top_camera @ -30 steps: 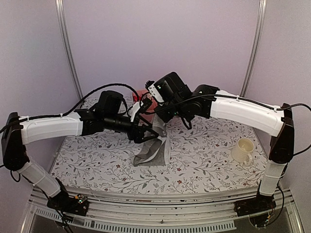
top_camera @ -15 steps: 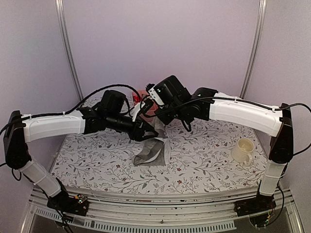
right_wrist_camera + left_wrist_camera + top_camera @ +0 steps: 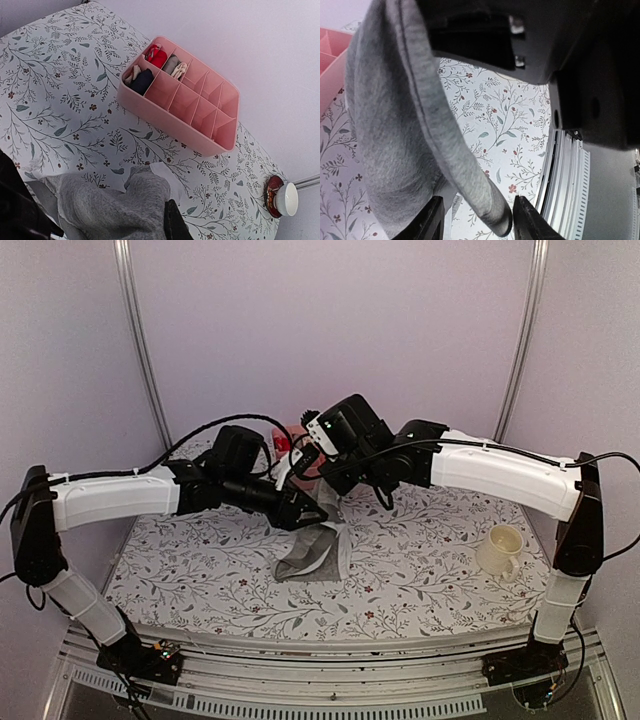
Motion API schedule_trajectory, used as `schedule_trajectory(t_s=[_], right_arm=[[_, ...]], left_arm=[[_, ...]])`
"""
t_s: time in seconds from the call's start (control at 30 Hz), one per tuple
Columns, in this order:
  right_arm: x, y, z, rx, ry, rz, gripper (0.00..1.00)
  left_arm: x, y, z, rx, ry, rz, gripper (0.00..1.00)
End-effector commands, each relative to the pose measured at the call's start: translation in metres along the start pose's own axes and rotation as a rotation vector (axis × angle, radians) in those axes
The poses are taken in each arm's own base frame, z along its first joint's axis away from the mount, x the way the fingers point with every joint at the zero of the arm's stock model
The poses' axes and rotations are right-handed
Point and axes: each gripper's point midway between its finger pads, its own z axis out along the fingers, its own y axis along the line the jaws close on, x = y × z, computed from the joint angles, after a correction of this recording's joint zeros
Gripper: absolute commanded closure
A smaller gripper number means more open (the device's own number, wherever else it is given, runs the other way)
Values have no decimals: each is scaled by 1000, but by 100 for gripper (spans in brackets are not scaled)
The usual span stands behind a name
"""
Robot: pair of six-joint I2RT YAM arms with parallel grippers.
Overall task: Roll the underwear
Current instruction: Pick up the underwear from the center of the board, then flatten out the underwear at the center of the board.
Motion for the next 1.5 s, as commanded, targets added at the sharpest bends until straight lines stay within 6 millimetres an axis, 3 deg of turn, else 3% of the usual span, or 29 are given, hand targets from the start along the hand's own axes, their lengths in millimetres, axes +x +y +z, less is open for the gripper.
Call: schedule_trajectory(t_s=[0.0, 0.07, 0.3, 0.5, 0.77, 1.0, 1.1, 1.23, 1.37, 1.47], right_arm=[[-2, -4, 3, 19, -13, 14, 98], [-1, -4, 4, 22, -10, 12, 98], [1, -10, 1, 36, -9, 11, 98], [0, -26, -22, 30, -32, -2, 98], [6, -32, -65, -48, -71, -129, 98], [-15, -25, -147, -65, -228, -226, 98], [-16, -3, -179, -123, -267, -295, 98], [4, 30, -195, -171, -211, -392, 98], [12, 56, -217, -218, -214, -404, 98], [10, 75, -241, -271, -267, -406, 98]], left_arm=[[-11, -7, 3, 7, -12, 12, 53], [-11, -8, 4, 8, -9, 12, 59], [-5, -2, 3, -27, 19, 30, 100], [-14, 14, -24, -144, 41, 182, 100], [-18, 35, -73, -379, 225, 608, 100], [-33, 49, -123, -668, 308, 888, 100], [-47, 32, -142, -716, 280, 978, 100], [-56, -12, -165, -707, 207, 1110, 100], [-30, -70, -175, -496, 157, 1231, 100], [-5, -92, -186, -341, 161, 1238, 100]])
